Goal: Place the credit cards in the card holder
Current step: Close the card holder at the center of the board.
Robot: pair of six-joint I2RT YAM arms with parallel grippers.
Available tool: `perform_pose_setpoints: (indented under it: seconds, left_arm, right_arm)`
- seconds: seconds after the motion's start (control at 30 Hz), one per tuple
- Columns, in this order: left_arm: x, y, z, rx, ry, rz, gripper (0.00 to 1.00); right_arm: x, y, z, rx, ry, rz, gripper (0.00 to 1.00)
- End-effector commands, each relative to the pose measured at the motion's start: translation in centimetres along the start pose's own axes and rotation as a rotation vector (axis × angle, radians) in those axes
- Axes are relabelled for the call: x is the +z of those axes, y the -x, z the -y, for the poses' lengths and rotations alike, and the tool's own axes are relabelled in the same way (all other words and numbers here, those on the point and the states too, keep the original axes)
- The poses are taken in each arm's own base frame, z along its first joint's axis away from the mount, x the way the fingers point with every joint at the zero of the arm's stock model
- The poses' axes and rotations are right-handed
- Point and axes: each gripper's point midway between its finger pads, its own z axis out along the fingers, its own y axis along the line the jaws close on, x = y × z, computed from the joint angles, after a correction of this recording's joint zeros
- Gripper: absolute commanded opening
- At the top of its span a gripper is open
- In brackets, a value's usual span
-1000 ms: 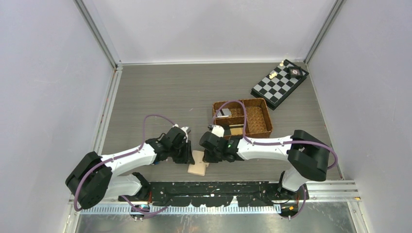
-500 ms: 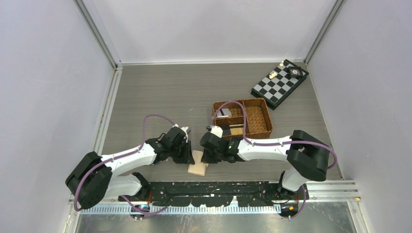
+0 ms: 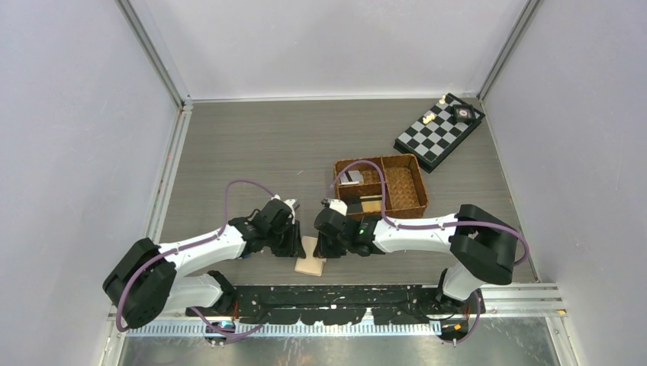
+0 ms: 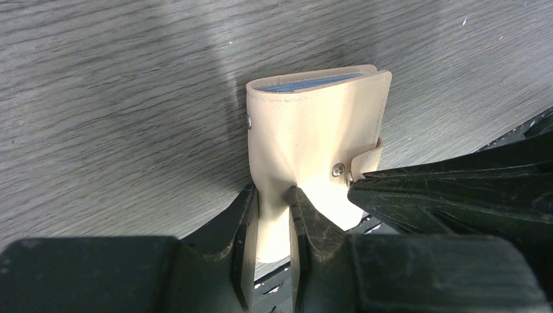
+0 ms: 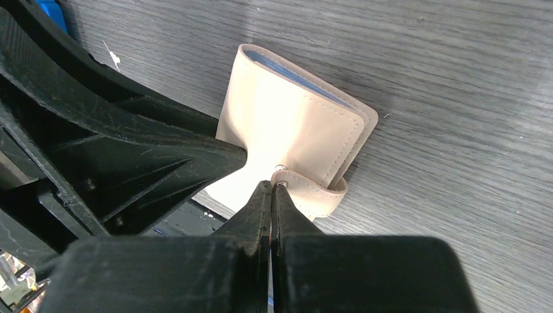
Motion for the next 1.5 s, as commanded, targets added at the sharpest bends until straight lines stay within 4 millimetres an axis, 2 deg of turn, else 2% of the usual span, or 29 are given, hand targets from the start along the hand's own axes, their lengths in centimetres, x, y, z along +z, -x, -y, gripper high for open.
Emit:
perform_pose_setpoints:
  seconds: [0.0,0.4,1.03,1.47]
  left_arm:
    - [0.7,-1.6,-2.4,0.015,0.095,-0.042,0.03]
    - [0.7,-1.7,-2.4,0.015,0.095,-0.042,0.03]
    - [0.6,-1.7,-2.5,0.014,0.097,-0.04,0.02]
    - [0.6,-1.7,-2.5,0.013,0.097,-0.041,0.02]
  right_arm:
    - [-0.1,0.4,-1.4,-0.013,0.045,0.007,0.0]
    - [0.6,0.5,-1.1,-0.017,0.033,0.018,0.0]
    - [0.4,1.5,-2.2,-0.021,0.074,0.056,0.01]
    - [1.5,1.0,-1.2,-0.02,0.035,0.044,0.01]
